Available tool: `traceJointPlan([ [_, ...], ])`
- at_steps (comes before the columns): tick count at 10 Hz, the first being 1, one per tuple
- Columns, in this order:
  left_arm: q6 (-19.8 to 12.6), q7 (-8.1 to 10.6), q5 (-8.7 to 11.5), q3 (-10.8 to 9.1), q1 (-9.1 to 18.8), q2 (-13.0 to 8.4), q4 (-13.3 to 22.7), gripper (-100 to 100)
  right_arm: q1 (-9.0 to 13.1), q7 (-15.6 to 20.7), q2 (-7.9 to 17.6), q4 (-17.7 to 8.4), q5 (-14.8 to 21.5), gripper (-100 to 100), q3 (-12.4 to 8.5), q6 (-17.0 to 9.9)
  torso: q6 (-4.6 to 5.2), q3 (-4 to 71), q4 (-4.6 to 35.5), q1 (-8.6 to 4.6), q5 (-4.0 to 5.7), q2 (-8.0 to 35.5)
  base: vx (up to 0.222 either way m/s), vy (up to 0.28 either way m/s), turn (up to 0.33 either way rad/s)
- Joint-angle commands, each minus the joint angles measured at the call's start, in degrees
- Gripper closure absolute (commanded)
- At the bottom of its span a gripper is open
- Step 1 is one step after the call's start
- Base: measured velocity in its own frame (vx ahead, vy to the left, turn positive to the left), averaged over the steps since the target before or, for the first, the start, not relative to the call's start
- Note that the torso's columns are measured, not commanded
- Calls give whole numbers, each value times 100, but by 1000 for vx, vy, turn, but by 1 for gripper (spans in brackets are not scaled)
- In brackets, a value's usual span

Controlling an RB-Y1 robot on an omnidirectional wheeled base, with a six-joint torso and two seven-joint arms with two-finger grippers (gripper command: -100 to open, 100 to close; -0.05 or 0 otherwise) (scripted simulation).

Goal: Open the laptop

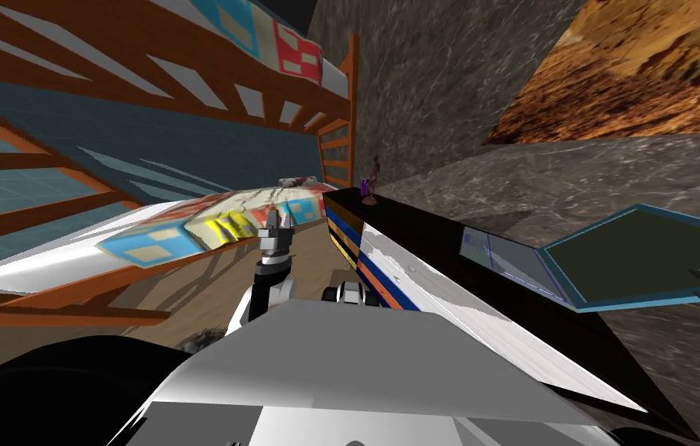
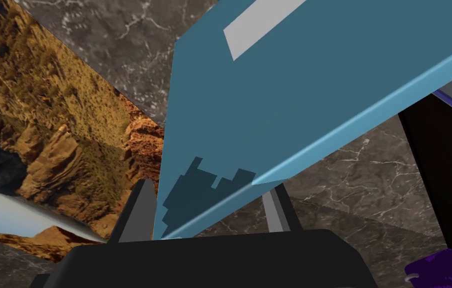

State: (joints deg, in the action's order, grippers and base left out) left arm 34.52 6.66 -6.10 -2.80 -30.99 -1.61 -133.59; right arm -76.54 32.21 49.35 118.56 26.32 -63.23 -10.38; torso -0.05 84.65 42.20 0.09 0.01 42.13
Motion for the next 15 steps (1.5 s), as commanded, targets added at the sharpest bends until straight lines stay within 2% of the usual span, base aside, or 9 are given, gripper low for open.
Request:
traceJointPlan([
  [1,0,0,0,0,1,0,0,0,-284,143,110,-65,54,100,-10,-207,-7,-6,3,-13,4,14,-26,41,248],
  [3,-1,0,0,2,4,0,1,0,-614,285,229,-138,107,100,-20,-429,-33,-2,-8,-15,18,-3,-60,60,362],
  [9,-1,0,0,1,2,0,1,0,-1538,710,585,-358,264,100,-48,-1095,-2,2,2,-17,3,1,-32,51,257],
  [10,-1,0,0,1,3,0,1,0,-1434,656,537,-332,251,100,-31,-1021,-5,0,4,-8,-5,7,-14,20,76],
  [11,0,0,0,0,1,0,0,0,-1663,868,690,-444,266,100,135,-1304,16,-5,10,-7,-11,15,-31,35,272],
  [12,-1,0,0,1,3,0,1,0,-1771,967,760,-500,273,100,216,-1436,-4,-9,7,-3,-2,19,-54,55,322],
  [13,-1,0,0,1,3,0,1,0,-1771,967,760,-500,273,100,216,-1436,-2,-8,6,-14,5,15,-32,49,100],
  [15,-1,0,0,0,2,0,1,0,-1988,1165,899,-612,286,100,378,-1701,6,-3,7,-7,-8,12,-21,43,175],
])
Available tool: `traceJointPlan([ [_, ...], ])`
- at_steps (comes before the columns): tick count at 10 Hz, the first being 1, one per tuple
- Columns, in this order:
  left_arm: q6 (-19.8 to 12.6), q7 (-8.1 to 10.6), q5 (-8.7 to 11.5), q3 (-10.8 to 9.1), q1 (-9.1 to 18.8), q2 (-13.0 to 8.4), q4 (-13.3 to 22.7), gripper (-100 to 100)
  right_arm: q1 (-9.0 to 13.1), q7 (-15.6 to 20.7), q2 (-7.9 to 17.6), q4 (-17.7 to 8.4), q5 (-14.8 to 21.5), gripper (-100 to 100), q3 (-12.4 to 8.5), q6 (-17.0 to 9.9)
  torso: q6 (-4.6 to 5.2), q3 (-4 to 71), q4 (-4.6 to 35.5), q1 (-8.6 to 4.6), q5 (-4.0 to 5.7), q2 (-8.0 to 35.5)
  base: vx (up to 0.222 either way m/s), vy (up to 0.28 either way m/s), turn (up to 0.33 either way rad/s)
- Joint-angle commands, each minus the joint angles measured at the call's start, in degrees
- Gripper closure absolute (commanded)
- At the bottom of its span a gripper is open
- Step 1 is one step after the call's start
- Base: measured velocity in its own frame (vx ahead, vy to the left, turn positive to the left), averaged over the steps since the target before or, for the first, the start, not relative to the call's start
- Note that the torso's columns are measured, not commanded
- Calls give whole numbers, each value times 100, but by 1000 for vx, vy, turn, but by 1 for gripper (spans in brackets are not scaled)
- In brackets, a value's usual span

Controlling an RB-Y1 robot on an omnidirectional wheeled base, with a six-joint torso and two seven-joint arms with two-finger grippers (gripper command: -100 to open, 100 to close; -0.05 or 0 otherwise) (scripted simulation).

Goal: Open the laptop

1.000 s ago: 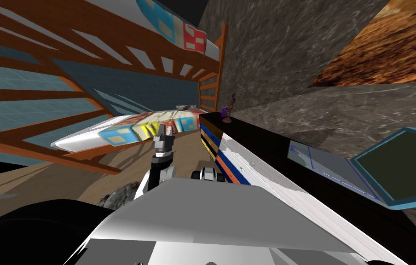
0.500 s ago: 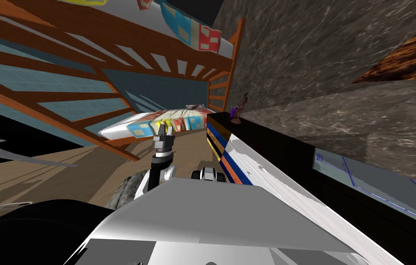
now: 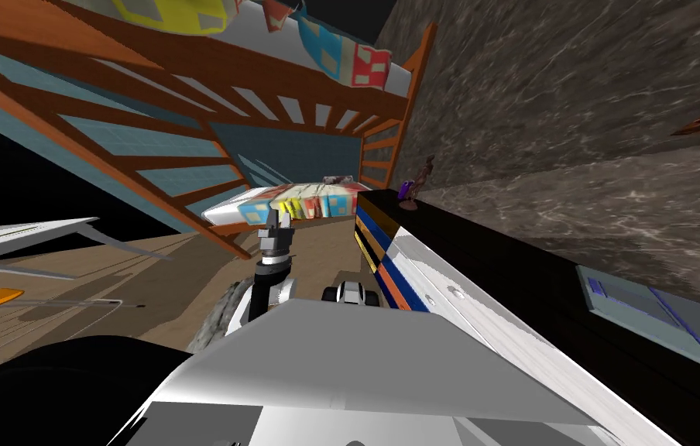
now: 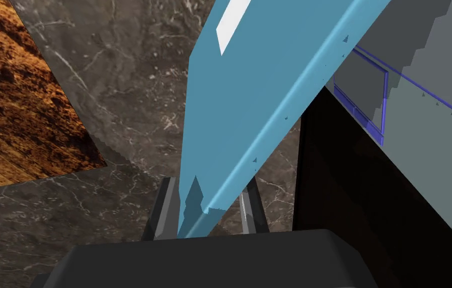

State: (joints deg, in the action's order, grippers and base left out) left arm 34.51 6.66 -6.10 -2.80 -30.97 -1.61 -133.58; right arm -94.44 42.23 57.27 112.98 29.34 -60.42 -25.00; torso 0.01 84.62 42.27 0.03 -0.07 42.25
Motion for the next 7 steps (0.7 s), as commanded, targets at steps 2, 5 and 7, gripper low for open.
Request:
traceJointPlan([
  [2,0,0,0,0,0,0,0,0,-414,361,247,-167,-1,100,259,-503,-6,3,-1,13,-7,-2,-36,51,228],
  [5,0,0,0,0,0,0,0,0,-785,471,367,-237,-173,-100,176,-636,1,-3,2,14,-8,5,-31,47,160],
  [7,0,0,0,-1,-1,0,0,0,-1023,455,390,-250,-360,-100,-48,-582,2,-7,3,-11,8,6,-27,-4,12],
])
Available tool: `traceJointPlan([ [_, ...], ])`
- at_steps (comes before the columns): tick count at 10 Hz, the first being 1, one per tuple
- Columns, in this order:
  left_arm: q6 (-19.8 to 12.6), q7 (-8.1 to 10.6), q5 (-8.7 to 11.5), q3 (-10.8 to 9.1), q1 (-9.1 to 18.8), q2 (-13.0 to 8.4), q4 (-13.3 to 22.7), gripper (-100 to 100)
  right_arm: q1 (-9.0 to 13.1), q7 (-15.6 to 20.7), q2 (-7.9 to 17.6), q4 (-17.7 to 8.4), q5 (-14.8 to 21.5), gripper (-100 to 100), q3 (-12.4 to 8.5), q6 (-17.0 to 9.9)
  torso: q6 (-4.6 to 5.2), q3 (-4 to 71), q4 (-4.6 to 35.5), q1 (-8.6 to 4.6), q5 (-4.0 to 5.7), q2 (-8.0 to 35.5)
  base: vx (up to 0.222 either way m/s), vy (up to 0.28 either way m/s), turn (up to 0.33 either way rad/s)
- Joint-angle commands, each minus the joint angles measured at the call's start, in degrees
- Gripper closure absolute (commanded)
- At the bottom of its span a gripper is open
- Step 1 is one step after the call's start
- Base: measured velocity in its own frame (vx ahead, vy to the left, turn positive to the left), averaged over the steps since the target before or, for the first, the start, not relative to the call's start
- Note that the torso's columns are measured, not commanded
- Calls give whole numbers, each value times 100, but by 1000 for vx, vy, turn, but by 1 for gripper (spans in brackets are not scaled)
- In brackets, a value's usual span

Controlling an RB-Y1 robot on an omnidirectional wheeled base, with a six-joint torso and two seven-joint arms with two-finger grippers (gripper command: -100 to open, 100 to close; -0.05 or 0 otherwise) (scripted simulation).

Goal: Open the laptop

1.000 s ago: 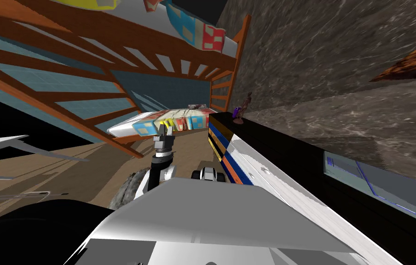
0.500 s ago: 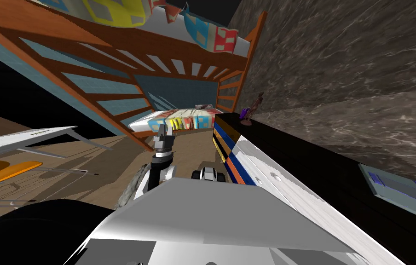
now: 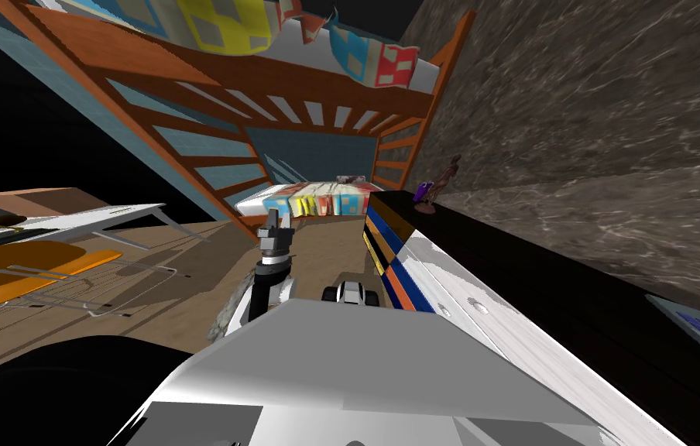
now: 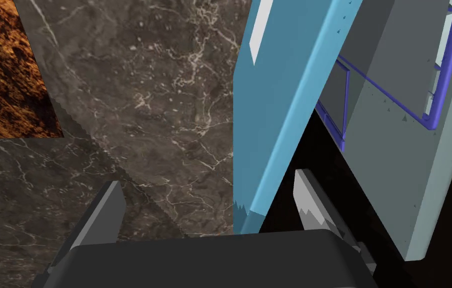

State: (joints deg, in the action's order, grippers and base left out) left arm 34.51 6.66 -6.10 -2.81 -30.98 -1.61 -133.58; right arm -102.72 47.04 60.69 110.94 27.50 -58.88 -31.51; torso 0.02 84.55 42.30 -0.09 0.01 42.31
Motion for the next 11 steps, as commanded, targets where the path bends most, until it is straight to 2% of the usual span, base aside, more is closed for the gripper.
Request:
traceJointPlan([
  [1,0,0,0,0,0,0,0,0,-313,-34,60,-52,-270,-100,-314,95,-3,1,-1,-3,2,-2,-24,-3,34],
  [6,0,0,0,0,0,0,0,0,-906,-75,119,-86,-738,-100,-873,232,-3,4,0,25,-14,-2,-24,-1,28],
  [7,0,0,0,0,0,0,0,0,-812,-68,126,-101,-660,-100,-773,221,-2,1,2,23,-12,-1,-10,2,8],
  [8,0,0,0,0,0,0,0,0,-825,-67,130,-104,-670,0,-784,233,0,-2,3,16,-7,0,0,0,0],
  [11,0,0,0,0,0,0,0,0,-825,-68,135,-97,-671,0,-773,240,-2,3,-1,16,-8,-2,0,0,0],
])
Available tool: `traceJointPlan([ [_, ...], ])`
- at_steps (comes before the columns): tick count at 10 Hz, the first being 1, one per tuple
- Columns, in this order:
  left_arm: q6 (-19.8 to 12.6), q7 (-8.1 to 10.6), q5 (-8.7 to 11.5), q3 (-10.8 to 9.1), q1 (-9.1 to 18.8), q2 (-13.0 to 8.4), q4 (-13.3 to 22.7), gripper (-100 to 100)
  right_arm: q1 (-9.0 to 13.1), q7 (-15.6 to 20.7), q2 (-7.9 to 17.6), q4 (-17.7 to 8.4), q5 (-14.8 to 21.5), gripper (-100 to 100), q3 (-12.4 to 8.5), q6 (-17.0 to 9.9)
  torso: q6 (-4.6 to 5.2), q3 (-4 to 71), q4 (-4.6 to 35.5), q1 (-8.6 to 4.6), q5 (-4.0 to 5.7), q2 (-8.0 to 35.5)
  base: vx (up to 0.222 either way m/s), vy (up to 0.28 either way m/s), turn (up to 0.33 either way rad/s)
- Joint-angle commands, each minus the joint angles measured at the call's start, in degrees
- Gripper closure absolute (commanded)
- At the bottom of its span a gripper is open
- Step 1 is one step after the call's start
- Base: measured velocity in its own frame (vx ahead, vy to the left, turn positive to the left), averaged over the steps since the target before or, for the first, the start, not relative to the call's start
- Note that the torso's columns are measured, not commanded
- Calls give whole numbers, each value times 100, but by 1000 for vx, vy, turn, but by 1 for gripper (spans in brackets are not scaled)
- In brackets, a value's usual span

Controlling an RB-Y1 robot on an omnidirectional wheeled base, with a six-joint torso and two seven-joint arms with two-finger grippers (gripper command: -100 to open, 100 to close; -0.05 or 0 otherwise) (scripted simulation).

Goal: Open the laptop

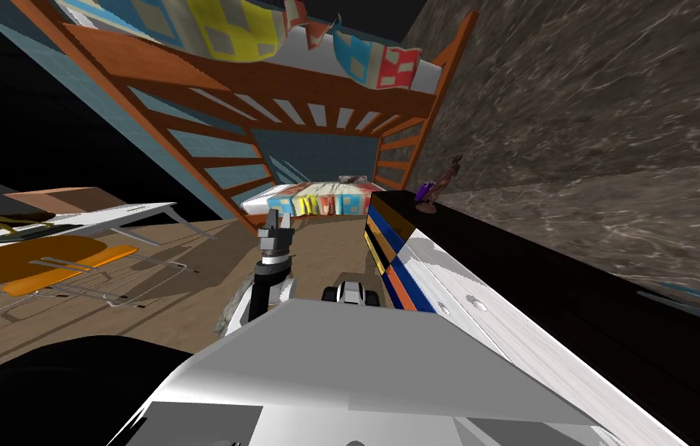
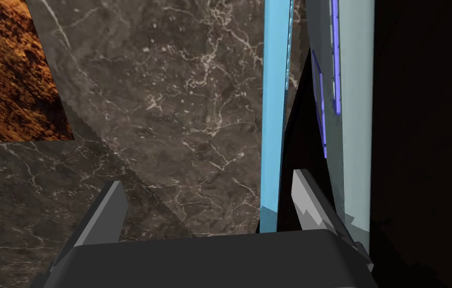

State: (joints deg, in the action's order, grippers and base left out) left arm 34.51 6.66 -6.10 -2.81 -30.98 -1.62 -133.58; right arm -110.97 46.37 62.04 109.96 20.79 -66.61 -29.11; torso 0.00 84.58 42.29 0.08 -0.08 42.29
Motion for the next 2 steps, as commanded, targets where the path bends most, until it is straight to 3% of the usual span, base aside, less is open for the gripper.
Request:
traceJointPlan([
  [1,0,0,0,0,0,0,0,0,0,0,-1,-1,0,0,-1,-1,0,-1,-1,-3,5,-1,0,0,0],
  [2,0,0,0,0,0,0,0,0,0,0,-1,-3,1,0,-3,-3,0,-2,-1,-7,9,-1,0,0,0],
])
